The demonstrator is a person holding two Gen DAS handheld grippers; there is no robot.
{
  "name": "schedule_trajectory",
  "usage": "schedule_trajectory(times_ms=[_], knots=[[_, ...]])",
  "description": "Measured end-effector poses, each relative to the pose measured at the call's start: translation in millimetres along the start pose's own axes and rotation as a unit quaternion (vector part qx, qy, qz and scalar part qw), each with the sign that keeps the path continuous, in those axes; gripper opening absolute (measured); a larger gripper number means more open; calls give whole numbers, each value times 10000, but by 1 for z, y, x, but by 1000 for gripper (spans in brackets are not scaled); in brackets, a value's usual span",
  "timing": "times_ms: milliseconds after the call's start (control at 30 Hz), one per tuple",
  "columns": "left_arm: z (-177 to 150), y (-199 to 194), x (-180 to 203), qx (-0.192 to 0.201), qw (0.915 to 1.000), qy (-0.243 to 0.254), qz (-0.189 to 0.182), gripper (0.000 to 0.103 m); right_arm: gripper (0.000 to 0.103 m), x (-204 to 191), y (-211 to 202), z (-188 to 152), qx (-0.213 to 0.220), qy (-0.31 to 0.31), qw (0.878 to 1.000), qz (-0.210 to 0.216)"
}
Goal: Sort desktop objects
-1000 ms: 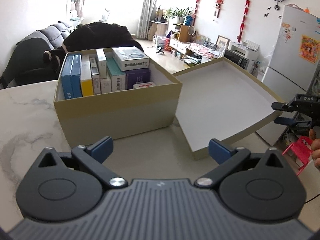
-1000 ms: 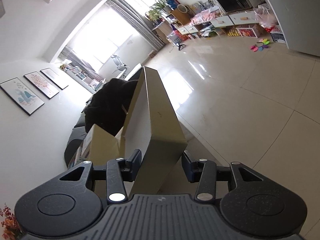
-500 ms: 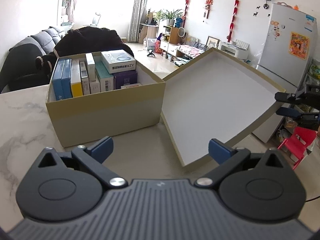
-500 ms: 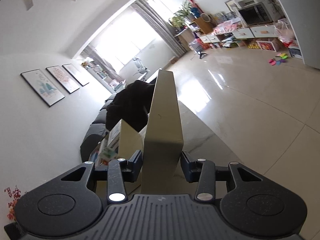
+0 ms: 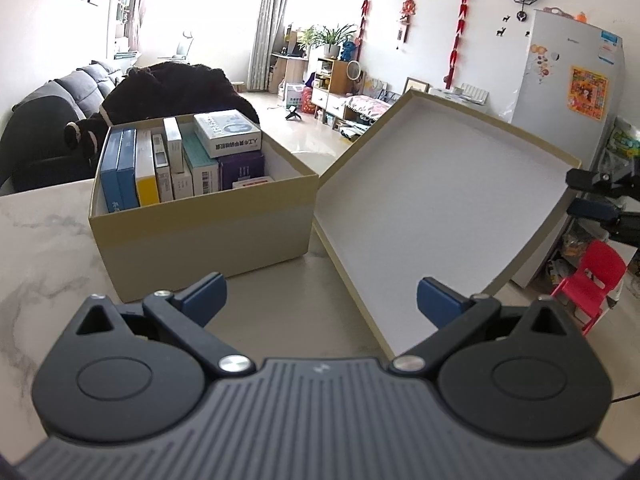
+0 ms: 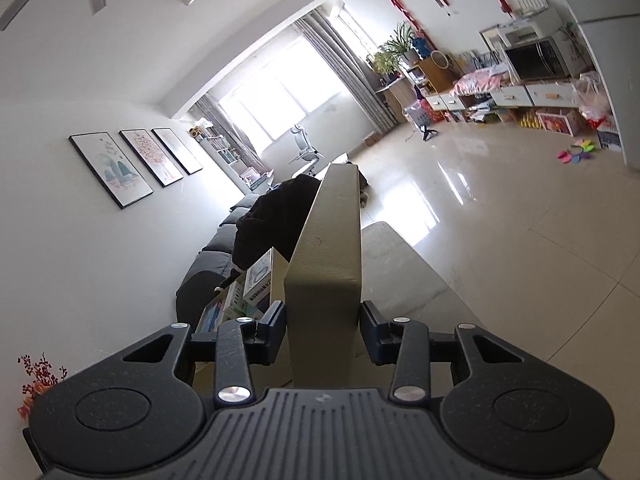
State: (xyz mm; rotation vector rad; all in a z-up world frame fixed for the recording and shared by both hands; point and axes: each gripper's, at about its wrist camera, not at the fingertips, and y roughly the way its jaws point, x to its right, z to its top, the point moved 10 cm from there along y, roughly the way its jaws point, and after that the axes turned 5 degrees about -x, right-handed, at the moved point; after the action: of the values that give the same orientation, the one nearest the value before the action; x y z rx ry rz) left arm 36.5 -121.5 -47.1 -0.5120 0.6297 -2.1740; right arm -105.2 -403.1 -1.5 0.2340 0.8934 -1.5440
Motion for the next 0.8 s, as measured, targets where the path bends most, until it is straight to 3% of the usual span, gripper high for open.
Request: schedule_trajectory(times_ms=[233,567,633,667,800], knots=[[10,-6,12,71,9997,81,-199,103,43,-16,-16,3,84,-227,9997,54],[30,-18,32,-56,9925,-73,-1221,103,43,-46,-42,7,189,-731,9971,128],[33,-20,35,-109,9908,-131,-1343,103,31,-56,-46,3,192,-852,9960,211],[35,-21,36,-106,9902,-154,-1386,103,15,-60,-48,1,201,-920,9952,253],[46,-17,43,-78,9859,-122,-1667,103,12,-82,-48,-6,192,-1187,9914,508]])
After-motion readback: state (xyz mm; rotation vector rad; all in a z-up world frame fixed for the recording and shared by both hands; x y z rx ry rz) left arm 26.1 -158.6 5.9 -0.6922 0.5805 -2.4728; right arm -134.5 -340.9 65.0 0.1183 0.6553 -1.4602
